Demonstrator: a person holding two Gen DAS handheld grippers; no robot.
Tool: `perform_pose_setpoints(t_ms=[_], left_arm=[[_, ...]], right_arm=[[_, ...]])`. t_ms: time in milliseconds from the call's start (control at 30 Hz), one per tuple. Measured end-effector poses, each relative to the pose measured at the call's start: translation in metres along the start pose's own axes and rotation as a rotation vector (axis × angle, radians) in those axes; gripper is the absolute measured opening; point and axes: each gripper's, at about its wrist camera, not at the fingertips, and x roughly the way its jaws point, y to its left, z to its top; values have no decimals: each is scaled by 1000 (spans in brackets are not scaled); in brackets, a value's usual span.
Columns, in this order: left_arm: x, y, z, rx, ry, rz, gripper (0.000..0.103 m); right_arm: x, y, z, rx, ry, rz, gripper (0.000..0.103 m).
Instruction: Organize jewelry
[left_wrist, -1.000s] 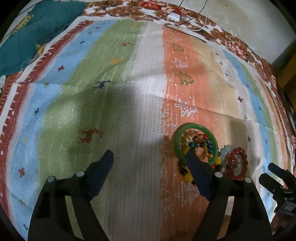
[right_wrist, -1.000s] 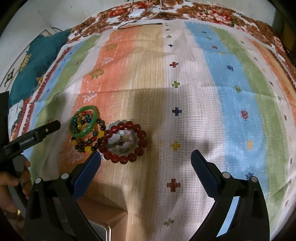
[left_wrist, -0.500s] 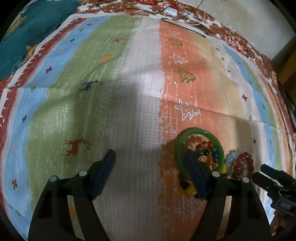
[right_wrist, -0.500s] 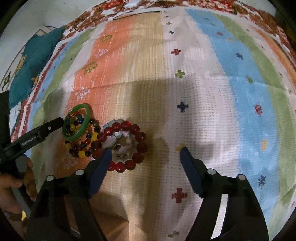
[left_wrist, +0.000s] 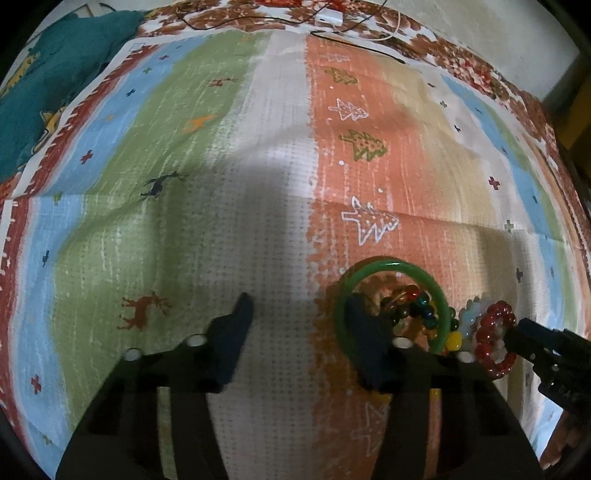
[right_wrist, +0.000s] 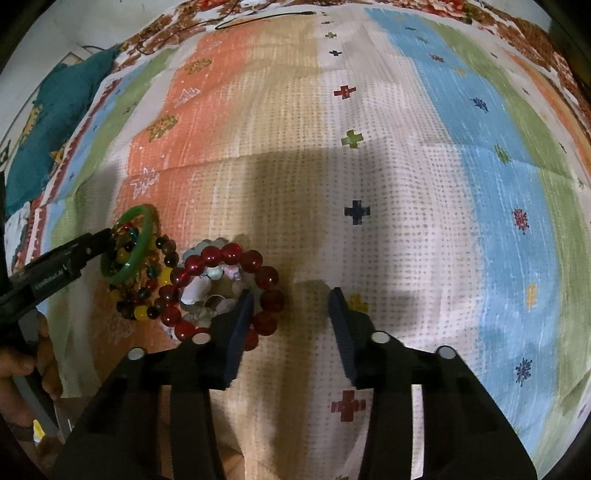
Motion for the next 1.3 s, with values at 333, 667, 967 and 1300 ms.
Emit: perform_pose_setpoints(t_ms=[333,667,967,1300], left_arm=[[2,-5,-2,9,22,-63,8],[-13,2,-2,-23,15,-98,6],[-41,4,-1,-19,-42,-94,7],[-70,0,-8,-19,-89,-114,7]], right_arm=[[-1,5,1,-33,3,19,14],[-18,8,0,-64,-26,30,13],[-36,14,-3,-86,-61,34,13],[-60,28,-12,-130,-105,51,13]])
